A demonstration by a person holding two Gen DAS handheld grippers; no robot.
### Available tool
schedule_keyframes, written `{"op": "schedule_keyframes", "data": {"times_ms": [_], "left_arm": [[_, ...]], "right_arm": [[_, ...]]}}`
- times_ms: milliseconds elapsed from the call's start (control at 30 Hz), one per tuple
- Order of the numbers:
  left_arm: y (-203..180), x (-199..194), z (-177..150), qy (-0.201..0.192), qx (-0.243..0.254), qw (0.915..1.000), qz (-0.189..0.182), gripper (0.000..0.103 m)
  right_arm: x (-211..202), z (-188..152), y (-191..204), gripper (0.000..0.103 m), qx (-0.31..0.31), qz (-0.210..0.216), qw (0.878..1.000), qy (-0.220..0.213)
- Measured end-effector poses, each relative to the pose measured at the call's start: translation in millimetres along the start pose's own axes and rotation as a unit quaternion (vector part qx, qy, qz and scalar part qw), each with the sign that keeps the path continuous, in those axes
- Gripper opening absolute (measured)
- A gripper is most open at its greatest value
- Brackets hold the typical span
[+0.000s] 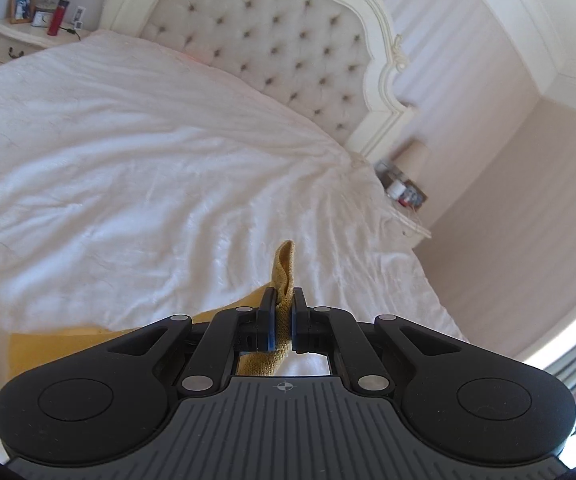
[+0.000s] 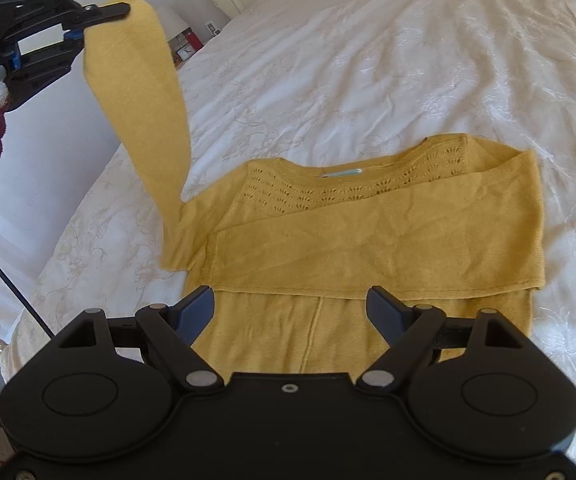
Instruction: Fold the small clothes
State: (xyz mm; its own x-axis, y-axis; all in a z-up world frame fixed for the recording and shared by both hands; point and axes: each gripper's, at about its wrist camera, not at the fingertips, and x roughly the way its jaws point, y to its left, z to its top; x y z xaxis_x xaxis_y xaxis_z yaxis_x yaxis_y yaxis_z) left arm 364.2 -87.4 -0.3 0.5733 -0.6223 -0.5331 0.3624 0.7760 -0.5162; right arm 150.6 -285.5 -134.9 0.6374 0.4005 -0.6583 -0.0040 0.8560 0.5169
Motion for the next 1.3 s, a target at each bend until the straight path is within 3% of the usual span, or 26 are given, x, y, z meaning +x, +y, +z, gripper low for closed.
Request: {"op": "schedule_keyframes", "data": {"times_ms": [167, 200, 233, 267, 367, 533, 733, 867, 967, 1033, 1300], "left_arm": [[-32.3, 67.2, -47.1, 0.08, 0.002, 0.9967, -0.016, 0.009], [-32.5, 76.0, -53.9, 0.094, -0.002, 0.9954, -0.019, 0.012], [-35.2, 82.1, -62.8, 0.108, -0.005, 0.994, -0.02, 0.025], [-34.9, 84.9, -69.4, 0.113, -0.004, 0.9934, -0.017, 0.03], [-33.8, 81.1, -87.6, 0.118, 0.008, 0.9929, -0.006, 0.032], [5.8, 63.2, -105.7, 0.139, 0.026, 0.9883, 0.058, 0.035], [74.6, 46.2, -113.4, 0.159, 0.024, 0.9731, 0.165, 0.035], [113.3, 45.0, -111.6, 0.169, 0.009, 0.964, 0.204, 0.035], [136.0, 50.9, -114.2, 0.177, 0.003, 0.9576, 0.227, 0.035], [148.1, 56.3, -118.9, 0.186, -0.004, 0.9529, 0.239, 0.035], [164.7, 59.0, -132.4, 0.189, -0.024, 0.9526, 0.237, 0.035]], "right_arm": [[-11.4, -2.6, -28.7, 0.084, 0.021, -0.019, 1.0, -0.001], [-12.6, -3.8, -34.3, 0.084, 0.026, -0.024, 0.999, 0.001], [-12.9, -4.4, -37.9, 0.084, 0.029, -0.027, 0.999, 0.002], [-13.5, -4.8, -42.0, 0.084, 0.031, -0.03, 0.999, 0.003], [-12.3, -5.6, -50.1, 0.084, 0.037, -0.039, 0.999, 0.005], [-2.7, 0.9, -58.2, 0.084, 0.039, -0.051, 0.998, 0.007], [21.6, 22.3, -71.1, 0.084, 0.044, -0.069, 0.997, -0.002], [38.0, 40.3, -87.4, 0.084, 0.063, -0.087, 0.994, -0.008], [49.6, 52.2, -101.7, 0.076, 0.076, -0.101, 0.992, -0.005], [60.5, 59.5, -111.7, 0.063, 0.079, -0.11, 0.991, 0.007], [91.0, 68.8, -137.1, 0.062, 0.08, -0.13, 0.988, 0.034]]}}
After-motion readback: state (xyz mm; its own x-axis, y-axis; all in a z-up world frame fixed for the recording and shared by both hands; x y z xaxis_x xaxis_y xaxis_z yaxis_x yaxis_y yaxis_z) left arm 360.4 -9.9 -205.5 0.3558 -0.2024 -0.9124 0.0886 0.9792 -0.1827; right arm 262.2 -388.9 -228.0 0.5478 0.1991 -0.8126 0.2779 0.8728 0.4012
